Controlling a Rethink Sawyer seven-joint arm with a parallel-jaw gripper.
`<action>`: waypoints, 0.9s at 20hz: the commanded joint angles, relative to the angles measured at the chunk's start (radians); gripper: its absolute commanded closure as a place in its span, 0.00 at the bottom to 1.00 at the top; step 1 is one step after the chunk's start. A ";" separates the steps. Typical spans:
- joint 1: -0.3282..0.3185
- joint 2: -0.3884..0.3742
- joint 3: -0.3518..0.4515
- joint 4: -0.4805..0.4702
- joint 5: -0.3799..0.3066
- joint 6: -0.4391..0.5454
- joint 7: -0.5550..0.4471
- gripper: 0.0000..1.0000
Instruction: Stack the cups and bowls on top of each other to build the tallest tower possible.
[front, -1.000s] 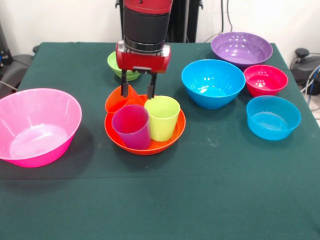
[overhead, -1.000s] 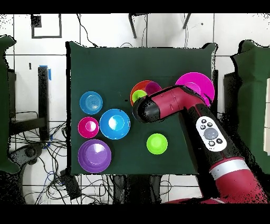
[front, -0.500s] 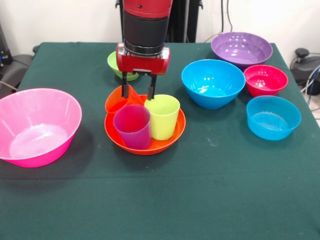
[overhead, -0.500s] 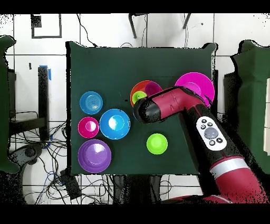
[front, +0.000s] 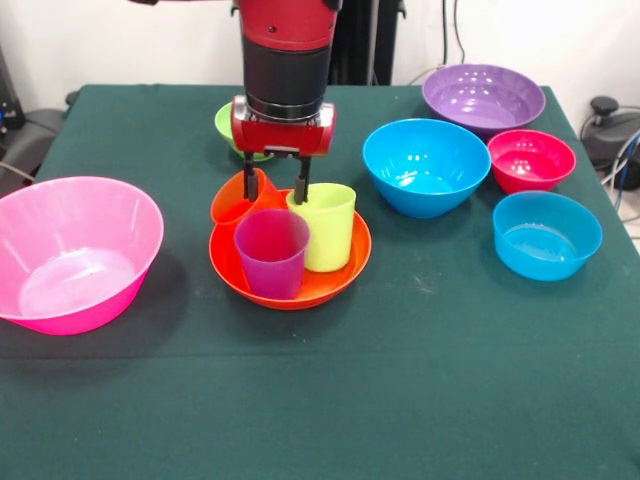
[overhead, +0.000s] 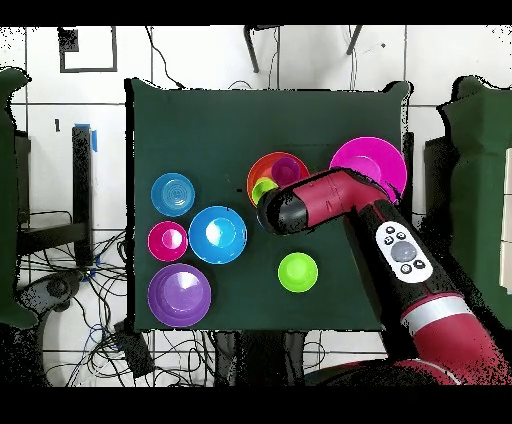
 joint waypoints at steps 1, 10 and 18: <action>-0.010 0.031 0.050 0.064 -0.026 -0.038 -0.238 0.00; -0.024 0.010 0.084 0.090 0.019 0.005 -0.238 0.00; -0.006 0.008 0.084 0.084 0.032 0.013 -0.210 0.00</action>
